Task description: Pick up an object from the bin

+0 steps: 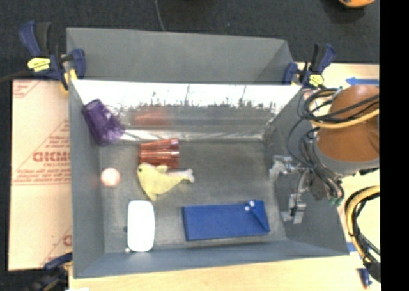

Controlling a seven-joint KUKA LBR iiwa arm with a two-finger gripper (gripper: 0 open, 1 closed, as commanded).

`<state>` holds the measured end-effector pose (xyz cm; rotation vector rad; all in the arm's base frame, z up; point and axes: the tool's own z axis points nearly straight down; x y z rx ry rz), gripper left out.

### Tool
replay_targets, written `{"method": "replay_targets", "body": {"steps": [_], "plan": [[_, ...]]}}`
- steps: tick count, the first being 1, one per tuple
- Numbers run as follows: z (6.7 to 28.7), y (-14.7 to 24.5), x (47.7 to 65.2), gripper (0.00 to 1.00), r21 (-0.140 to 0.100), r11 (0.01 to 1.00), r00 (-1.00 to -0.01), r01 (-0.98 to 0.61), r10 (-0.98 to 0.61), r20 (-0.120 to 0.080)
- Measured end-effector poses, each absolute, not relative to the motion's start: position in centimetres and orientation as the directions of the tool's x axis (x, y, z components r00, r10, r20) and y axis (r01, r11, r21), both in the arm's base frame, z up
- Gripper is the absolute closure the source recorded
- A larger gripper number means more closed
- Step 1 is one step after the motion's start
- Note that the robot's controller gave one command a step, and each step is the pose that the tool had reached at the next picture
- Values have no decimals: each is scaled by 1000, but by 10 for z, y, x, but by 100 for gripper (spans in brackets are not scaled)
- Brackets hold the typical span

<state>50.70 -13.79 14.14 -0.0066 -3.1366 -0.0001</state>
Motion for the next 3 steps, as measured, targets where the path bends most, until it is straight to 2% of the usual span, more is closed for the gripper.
{"method": "replay_targets", "body": {"steps": [1,2,3], "plan": [[146,-137,508,0,-1,1000,-1000,0,0,-1],[114,-83,504,0,-1,1000,-1000,3,3,-2],[103,-62,515,0,-2,989,-989,149,149,-9]]}}
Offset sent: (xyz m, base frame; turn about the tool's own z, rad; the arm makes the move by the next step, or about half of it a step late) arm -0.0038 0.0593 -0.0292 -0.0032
